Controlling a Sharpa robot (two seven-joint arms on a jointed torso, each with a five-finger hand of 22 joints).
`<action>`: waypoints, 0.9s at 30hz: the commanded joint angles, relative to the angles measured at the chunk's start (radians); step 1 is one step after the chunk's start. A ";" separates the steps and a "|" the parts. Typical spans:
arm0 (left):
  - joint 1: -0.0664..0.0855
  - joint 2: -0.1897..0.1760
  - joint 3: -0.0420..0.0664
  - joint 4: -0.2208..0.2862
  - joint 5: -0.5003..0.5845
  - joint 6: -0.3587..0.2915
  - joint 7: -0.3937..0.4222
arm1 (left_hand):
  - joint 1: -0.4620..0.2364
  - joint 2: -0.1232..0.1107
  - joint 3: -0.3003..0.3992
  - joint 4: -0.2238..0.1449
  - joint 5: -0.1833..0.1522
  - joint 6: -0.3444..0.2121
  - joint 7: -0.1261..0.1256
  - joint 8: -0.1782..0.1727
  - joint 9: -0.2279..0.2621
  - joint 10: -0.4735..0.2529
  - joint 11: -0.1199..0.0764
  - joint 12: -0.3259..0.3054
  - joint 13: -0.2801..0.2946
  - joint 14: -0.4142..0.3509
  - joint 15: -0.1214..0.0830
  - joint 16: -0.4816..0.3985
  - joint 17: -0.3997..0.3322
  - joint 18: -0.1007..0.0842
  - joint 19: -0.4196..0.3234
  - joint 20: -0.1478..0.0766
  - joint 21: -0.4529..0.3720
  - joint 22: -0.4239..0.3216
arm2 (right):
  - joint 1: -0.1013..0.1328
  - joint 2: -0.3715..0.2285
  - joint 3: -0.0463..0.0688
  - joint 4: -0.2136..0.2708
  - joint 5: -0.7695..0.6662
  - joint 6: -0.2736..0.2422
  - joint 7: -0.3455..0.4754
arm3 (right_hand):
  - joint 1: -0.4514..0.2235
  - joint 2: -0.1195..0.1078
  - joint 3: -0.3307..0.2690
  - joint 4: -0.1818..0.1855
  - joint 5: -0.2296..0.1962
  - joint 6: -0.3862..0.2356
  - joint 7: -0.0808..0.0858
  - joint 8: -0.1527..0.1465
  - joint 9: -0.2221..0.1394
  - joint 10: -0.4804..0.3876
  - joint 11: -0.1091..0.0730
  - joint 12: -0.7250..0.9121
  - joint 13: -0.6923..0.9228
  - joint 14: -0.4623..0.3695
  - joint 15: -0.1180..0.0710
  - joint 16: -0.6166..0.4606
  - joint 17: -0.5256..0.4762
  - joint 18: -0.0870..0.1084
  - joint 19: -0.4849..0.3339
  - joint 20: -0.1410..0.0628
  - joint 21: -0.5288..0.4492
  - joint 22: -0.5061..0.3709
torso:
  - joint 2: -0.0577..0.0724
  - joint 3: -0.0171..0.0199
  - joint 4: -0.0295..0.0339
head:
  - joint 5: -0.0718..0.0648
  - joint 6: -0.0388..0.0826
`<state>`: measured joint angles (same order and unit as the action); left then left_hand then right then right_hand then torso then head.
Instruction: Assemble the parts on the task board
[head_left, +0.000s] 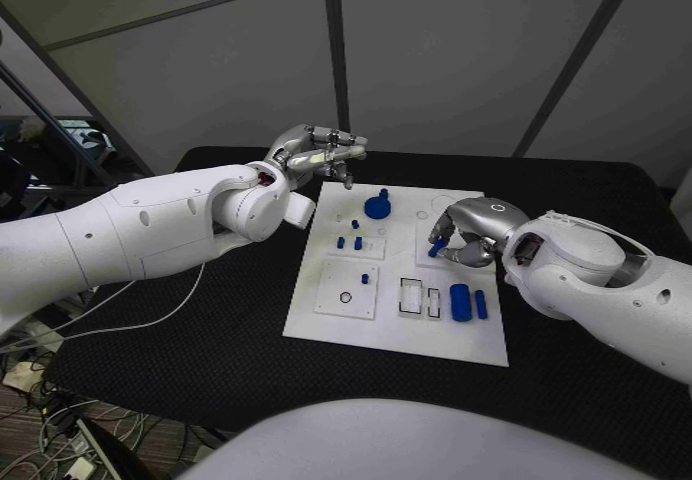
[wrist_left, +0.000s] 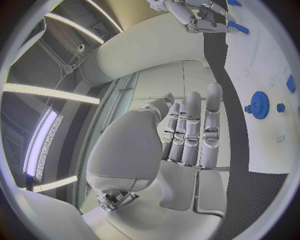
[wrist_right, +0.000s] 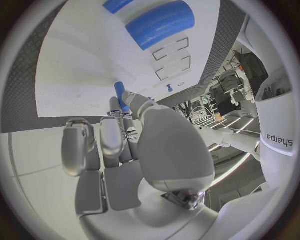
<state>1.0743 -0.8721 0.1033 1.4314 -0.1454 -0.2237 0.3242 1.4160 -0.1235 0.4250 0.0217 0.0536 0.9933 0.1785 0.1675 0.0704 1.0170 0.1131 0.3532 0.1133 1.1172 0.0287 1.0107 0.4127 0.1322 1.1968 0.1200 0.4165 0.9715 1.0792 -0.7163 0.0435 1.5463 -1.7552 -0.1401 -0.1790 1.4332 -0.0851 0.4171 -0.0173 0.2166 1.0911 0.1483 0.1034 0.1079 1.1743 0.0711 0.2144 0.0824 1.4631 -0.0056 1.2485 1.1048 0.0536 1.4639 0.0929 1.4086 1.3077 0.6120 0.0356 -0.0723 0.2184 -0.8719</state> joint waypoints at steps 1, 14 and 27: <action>0.002 0.001 0.001 -0.002 0.002 0.013 0.001 | -0.001 0.002 0.000 -0.004 0.003 -0.007 0.001 0.006 -0.001 -0.007 -0.002 0.004 0.001 -0.007 -0.001 -0.005 -0.002 0.049 -0.004 0.000 -0.004 -0.001 | 0.002 -0.015 0.002 0.030 -0.002 -0.082 -0.011 | -0.001 0.004 0.003 0.002 -0.007 0.007 -0.002 0.003 0.002 0.008 0.001 -0.007 0.001 0.033 -0.007 0.003 0.002 -0.014 0.031 -0.003 0.006 0.141 | -0.001 -0.0004 -0.0005 | -0.001 0.002; 0.002 0.008 0.001 -0.007 0.002 0.014 0.000 | -0.001 0.002 0.000 -0.004 0.003 -0.007 0.001 0.006 -0.001 -0.007 -0.002 0.004 0.001 -0.007 -0.001 -0.005 -0.002 0.049 -0.004 0.000 -0.004 -0.001 | 0.003 -0.010 0.034 0.136 0.045 -0.101 -0.009 | -0.003 0.004 0.004 0.004 -0.007 0.011 -0.004 0.004 0.002 0.012 -0.001 -0.009 0.002 0.033 -0.008 0.007 0.006 -0.014 0.032 -0.003 0.008 0.143 | -0.001 -0.0020 0.0012 | -0.007 0.009; 0.002 0.024 0.001 -0.016 0.002 0.018 0.000 | -0.001 0.002 0.000 -0.004 0.003 -0.007 0.001 0.006 -0.001 -0.007 -0.002 0.004 0.001 -0.007 -0.001 -0.005 -0.002 0.049 -0.004 0.000 -0.004 -0.001 | -0.011 0.129 -0.025 0.127 0.079 -0.073 0.032 | -0.003 0.006 0.006 0.004 -0.006 0.012 -0.004 0.004 0.002 0.012 -0.001 -0.011 0.002 0.033 -0.008 0.005 0.004 -0.013 0.030 -0.003 0.004 0.140 | 0.000 -0.0019 0.0027 | 0.009 0.004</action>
<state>1.0742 -0.8505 0.1033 1.4164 -0.1454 -0.2187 0.3222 1.4160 -0.1235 0.4251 0.0217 0.0536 0.9934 0.1785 0.1675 0.0704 1.0171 0.1131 0.3531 0.1133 1.1172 0.0287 1.0107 0.4120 0.1323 1.1968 0.1200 0.4165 0.9717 1.0678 -0.5901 0.0177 1.6758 -1.6957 -0.2174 -0.1727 1.4354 -0.0877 0.4200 -0.0144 0.2109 1.0944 0.1446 0.1046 0.1086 1.1829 0.0697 0.2084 0.0840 1.4668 -0.0093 1.2485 1.1103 0.0539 1.4638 0.0929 1.4132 1.3075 0.6119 0.0341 -0.0692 0.2253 -0.8661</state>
